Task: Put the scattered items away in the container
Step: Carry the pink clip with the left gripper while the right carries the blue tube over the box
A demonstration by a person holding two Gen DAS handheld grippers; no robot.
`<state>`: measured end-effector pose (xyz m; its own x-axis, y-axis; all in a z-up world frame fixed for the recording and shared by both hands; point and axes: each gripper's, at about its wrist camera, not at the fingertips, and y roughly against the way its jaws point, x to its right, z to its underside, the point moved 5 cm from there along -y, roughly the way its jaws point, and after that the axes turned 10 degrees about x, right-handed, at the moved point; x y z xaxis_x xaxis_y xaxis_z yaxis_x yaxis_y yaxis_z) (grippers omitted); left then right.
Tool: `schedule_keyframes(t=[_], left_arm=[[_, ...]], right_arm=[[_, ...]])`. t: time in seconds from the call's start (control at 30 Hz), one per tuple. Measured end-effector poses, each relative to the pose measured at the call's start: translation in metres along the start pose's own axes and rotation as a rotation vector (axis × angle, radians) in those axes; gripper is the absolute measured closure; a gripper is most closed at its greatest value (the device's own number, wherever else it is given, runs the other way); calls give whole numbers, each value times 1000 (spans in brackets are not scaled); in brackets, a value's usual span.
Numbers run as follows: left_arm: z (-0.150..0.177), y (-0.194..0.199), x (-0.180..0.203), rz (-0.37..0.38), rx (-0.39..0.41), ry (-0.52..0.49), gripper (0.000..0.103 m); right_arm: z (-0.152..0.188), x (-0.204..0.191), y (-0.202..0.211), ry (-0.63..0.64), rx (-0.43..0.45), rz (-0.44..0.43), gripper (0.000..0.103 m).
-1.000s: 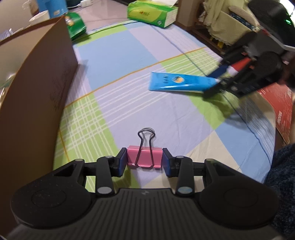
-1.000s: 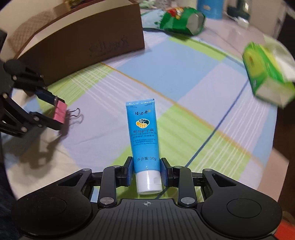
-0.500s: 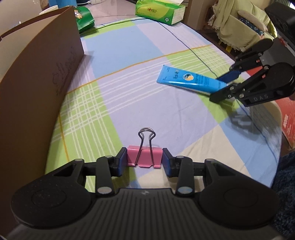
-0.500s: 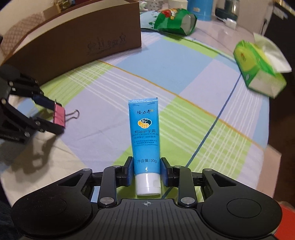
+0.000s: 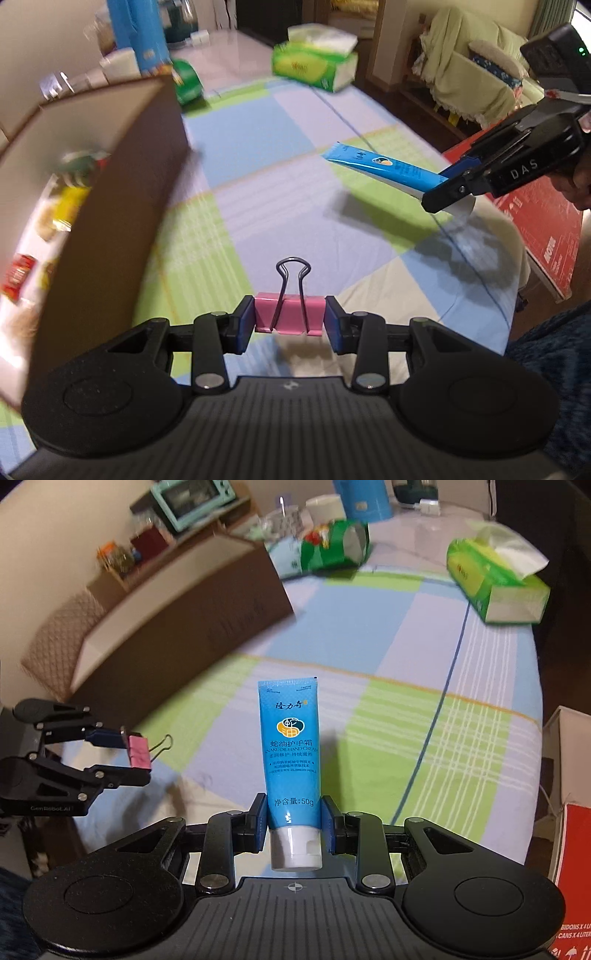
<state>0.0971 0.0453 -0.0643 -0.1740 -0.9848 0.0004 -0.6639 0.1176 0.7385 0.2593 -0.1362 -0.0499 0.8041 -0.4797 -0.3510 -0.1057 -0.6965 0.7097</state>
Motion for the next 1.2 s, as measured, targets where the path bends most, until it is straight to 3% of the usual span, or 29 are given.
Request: schedule_keyframes(t=[0.27,0.53,0.87,1.2], left_arm=[[-22,60,-38,-129,76,-25,69],[-29,97,-84,-245,86,-47,69],[-33,115,-136,-268,97,-71,69],[-36,111,-193,-236,92,-117,69]], right_arm=[[-40,-31,16,66,72,-52,75],[-77,-67,3,125,129,-100,75],[-114,-112,-17,154,181,-132,75],[-152,-153,-52,165,213,-129,75]])
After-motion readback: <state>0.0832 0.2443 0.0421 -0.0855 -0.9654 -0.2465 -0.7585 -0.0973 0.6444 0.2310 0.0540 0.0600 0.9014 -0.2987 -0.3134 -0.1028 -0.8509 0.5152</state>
